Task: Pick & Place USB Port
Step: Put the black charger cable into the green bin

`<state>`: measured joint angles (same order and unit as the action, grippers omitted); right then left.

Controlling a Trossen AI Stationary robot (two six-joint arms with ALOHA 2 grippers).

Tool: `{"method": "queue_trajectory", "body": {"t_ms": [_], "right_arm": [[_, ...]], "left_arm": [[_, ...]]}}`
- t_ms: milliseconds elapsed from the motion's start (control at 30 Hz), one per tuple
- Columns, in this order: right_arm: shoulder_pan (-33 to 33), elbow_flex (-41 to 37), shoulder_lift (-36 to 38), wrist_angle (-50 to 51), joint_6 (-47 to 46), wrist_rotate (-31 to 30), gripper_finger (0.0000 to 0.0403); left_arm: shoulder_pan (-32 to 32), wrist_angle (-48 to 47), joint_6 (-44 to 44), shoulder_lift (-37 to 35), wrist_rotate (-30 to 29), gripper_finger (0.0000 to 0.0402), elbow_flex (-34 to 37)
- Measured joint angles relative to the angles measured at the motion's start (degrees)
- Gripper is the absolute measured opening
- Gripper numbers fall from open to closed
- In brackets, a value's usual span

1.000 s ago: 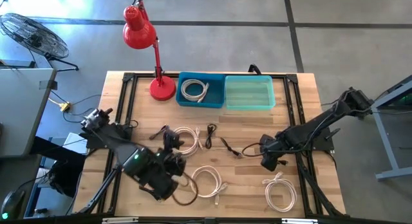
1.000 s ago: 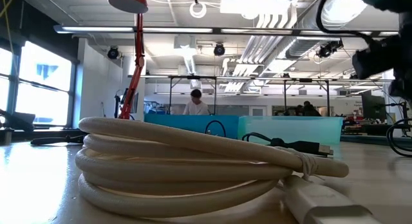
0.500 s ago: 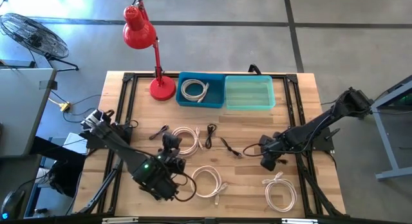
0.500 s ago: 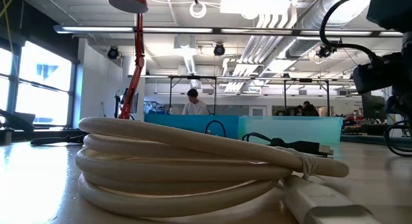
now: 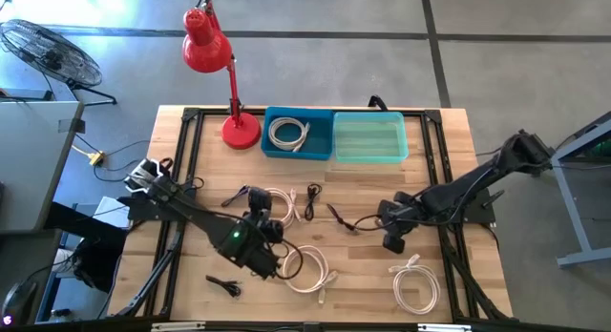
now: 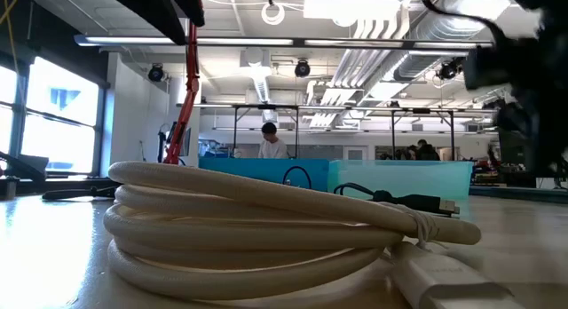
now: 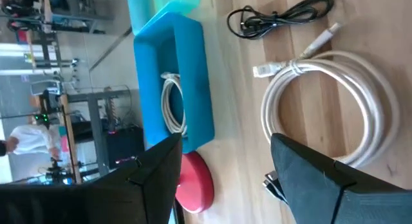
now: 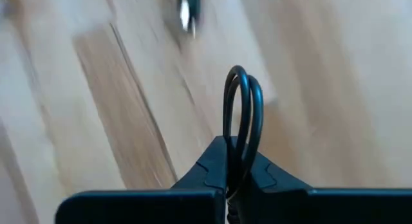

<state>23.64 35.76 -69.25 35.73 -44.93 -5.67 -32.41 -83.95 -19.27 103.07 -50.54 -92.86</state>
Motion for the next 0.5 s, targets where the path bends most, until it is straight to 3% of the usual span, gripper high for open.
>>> {"method": "queue_trajectory", "body": {"t_ms": [333, 500], "right_arm": [[-9.6, 31.9, 0.0, 20.9, 21.4, -16.2, 0.0001], [-20.2, 42.7, 0.0, 21.8, 31.8, -15.6, 0.0001]], "left_arm": [[0.2, -4.0, 1.1, 0.0, -2.6, 0.0233, 0.0], [0.2, -6.0, 1.0, 0.0, -3.2, 0.0233, 0.0]]}}
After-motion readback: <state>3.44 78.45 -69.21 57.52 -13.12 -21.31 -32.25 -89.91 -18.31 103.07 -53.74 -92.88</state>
